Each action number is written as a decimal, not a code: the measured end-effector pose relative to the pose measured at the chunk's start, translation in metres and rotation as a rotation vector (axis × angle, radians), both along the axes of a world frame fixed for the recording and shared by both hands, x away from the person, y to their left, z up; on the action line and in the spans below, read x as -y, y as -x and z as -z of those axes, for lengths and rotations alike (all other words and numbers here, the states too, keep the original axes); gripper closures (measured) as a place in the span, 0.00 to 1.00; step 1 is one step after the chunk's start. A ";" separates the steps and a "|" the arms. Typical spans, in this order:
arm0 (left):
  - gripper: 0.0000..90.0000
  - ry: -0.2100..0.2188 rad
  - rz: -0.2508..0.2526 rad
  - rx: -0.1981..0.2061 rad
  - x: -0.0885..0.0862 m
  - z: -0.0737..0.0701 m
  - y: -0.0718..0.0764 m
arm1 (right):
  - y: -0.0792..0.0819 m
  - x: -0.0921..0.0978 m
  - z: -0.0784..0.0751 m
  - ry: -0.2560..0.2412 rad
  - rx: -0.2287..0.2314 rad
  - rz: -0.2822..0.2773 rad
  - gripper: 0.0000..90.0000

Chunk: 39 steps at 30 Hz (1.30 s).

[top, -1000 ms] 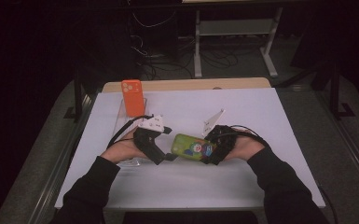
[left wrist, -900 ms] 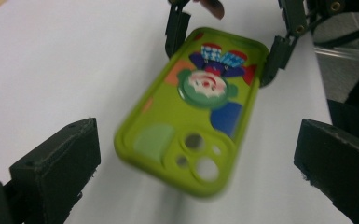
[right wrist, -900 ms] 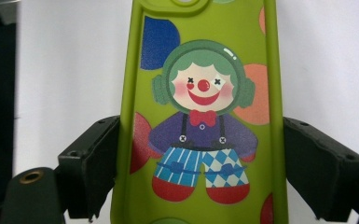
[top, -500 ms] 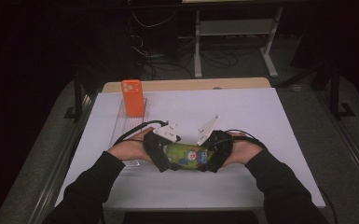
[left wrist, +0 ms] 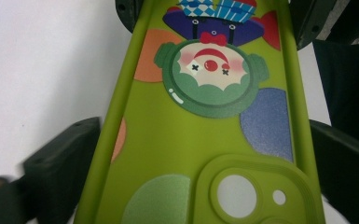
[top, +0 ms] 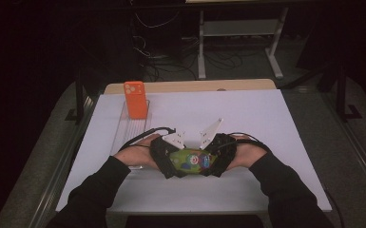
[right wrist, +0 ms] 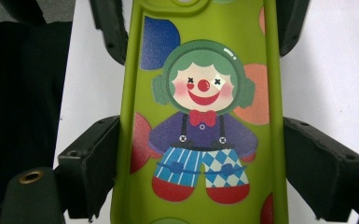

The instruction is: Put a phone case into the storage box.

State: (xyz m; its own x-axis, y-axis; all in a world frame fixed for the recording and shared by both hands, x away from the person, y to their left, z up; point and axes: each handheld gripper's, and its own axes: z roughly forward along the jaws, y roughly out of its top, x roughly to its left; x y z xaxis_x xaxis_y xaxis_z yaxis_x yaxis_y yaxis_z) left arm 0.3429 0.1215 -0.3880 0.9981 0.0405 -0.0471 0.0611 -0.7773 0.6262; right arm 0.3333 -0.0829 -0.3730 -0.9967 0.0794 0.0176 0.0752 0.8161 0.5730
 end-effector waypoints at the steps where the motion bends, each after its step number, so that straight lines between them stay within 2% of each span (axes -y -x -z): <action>1: 0.06 -0.001 0.003 -0.006 0.000 0.000 0.000 | 0.000 0.000 0.000 0.000 0.000 0.000 0.17; 5: 0.12 0.005 0.021 -0.005 -0.002 -0.002 0.000 | -0.001 0.000 -0.001 -0.004 0.006 -0.004 0.17; 11: 0.15 0.010 0.036 -0.003 -0.002 -0.003 0.001 | 0.000 0.001 -0.001 -0.007 -0.008 -0.011 0.16; 13: 0.15 0.009 0.033 -0.022 -0.002 -0.004 0.002 | 0.000 0.002 -0.001 -0.010 -0.016 -0.016 0.16; 16: 0.16 0.014 0.037 -0.016 -0.001 -0.005 0.002 | 0.001 0.003 0.000 -0.019 -0.004 -0.023 0.16; 19: 0.17 0.009 0.023 -0.002 -0.002 -0.005 0.003 | 0.001 0.004 0.001 -0.032 -0.019 0.006 0.09; 20: 0.17 0.019 0.009 -0.006 -0.002 -0.004 0.003 | -0.001 0.006 0.002 -0.045 -0.028 0.028 0.03; 21: 0.17 0.025 -0.008 -0.016 -0.003 -0.003 0.002 | -0.001 0.006 0.002 -0.045 -0.028 0.028 0.03; 24: 0.17 0.036 -0.073 -0.026 -0.007 0.000 0.001 | -0.004 0.012 0.000 -0.062 -0.010 0.088 0.00; 25: 0.17 0.036 -0.095 -0.018 -0.008 0.001 0.002 | -0.008 0.014 0.001 -0.088 0.012 0.087 0.00; 27: 0.17 0.028 -0.146 -0.009 -0.009 0.002 0.003 | -0.011 0.020 0.000 -0.116 0.007 0.128 0.00; 29: 0.17 0.024 -0.176 0.013 -0.011 0.002 0.003 | -0.014 0.027 0.001 -0.136 0.009 0.168 0.00; 30: 0.17 0.022 -0.211 0.020 -0.011 0.002 0.004 | -0.015 0.030 0.001 -0.137 0.013 0.194 0.00; 31: 0.17 0.018 -0.221 0.028 -0.011 0.002 0.004 | -0.015 0.035 0.002 -0.144 0.012 0.233 0.00; 34: 0.17 0.027 -0.288 0.019 -0.012 0.001 0.004 | -0.016 0.044 0.005 -0.159 -0.001 0.296 0.00; 38: 0.17 0.025 -0.355 0.026 -0.013 -0.001 0.003 | -0.010 0.053 0.009 -0.186 -0.061 0.430 0.00; 39: 0.17 0.025 -0.373 0.030 -0.013 -0.001 0.002 | -0.009 0.055 0.010 -0.183 -0.057 0.461 0.00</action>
